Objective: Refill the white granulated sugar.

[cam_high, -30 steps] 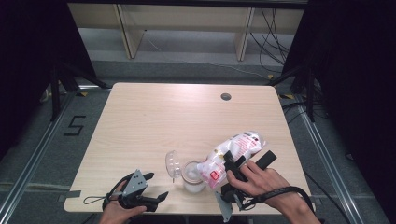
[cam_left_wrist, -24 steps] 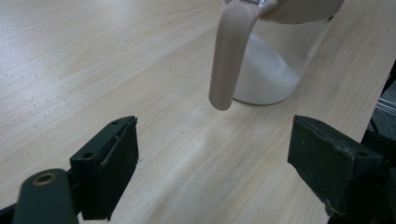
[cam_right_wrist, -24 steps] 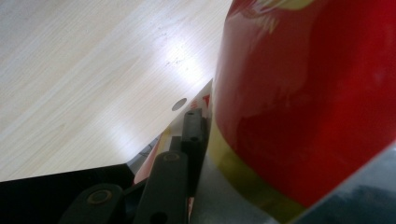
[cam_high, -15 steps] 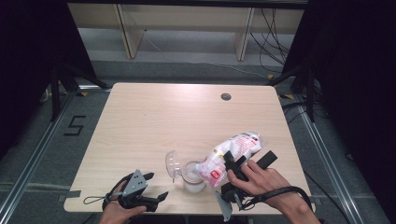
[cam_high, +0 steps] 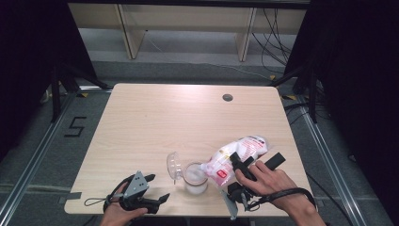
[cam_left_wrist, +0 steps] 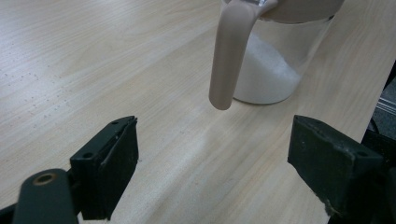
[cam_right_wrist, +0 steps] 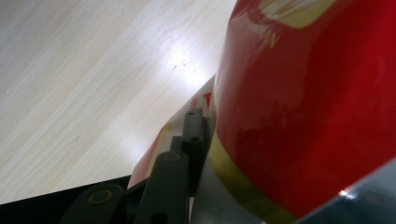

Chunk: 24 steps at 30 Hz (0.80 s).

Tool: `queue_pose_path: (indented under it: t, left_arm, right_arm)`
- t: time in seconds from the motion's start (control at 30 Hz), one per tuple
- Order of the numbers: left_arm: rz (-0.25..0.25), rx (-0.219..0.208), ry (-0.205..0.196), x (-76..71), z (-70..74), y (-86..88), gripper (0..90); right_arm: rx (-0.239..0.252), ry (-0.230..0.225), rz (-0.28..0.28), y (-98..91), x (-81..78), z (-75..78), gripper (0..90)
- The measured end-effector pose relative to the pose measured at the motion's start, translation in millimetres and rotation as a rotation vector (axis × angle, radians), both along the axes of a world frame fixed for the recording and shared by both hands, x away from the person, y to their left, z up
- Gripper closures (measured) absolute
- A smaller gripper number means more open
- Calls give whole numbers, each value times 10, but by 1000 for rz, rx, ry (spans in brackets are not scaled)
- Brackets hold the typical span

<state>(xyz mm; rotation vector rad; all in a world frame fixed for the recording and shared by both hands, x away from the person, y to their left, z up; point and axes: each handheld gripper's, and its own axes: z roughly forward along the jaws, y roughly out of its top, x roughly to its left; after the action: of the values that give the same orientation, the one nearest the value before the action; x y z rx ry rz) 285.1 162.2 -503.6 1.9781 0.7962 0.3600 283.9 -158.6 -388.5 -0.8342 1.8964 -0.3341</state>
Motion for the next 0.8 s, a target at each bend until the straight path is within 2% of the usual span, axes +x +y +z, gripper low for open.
queue_pose_path:
  t: [0.1,0.17,0.23,0.3,0.47,0.5,0.57,0.6,0.63,0.67,0.7,0.77,0.8]
  left_arm:
    - [-2,10,-4,-2,7,8,159]
    - [3,2,-5,-1,3,2,159]
    - [-4,13,-2,5,2,9,159]
    - [1,1,-1,1,0,0,159]
    - [-4,14,-4,6,3,11,159]
    - [-3,13,-5,6,4,10,159]
    - [-3,14,-4,6,3,10,159]
    - [-3,15,-4,6,4,11,159]
    - [-3,14,-4,6,4,11,159]
    - [-3,15,-5,6,5,11,159]
    - [-2,15,-5,7,4,11,159]
    - [-2,16,-4,9,3,12,159]
    - [-3,16,-4,8,3,12,159]
  right_arm:
    - [14,0,0,-24,2,-14,767]
    - [41,7,-5,-46,-3,-26,767]
    - [59,13,-1,-63,-12,-21,767]
    - [72,14,1,-84,-16,-16,767]
    - [157,20,-6,-169,-5,-11,768]
    - [186,40,-1,-180,1,-28,768]
    - [190,38,1,-195,6,-33,769]
    - [213,43,-18,-214,0,-48,769]
    - [199,36,-14,-222,3,-38,770]
    - [217,52,-28,-234,-4,-50,770]
    - [263,71,-20,-247,1,-79,770]
    - [257,88,6,-260,18,-72,770]
    - [303,96,-32,-292,11,-92,771]
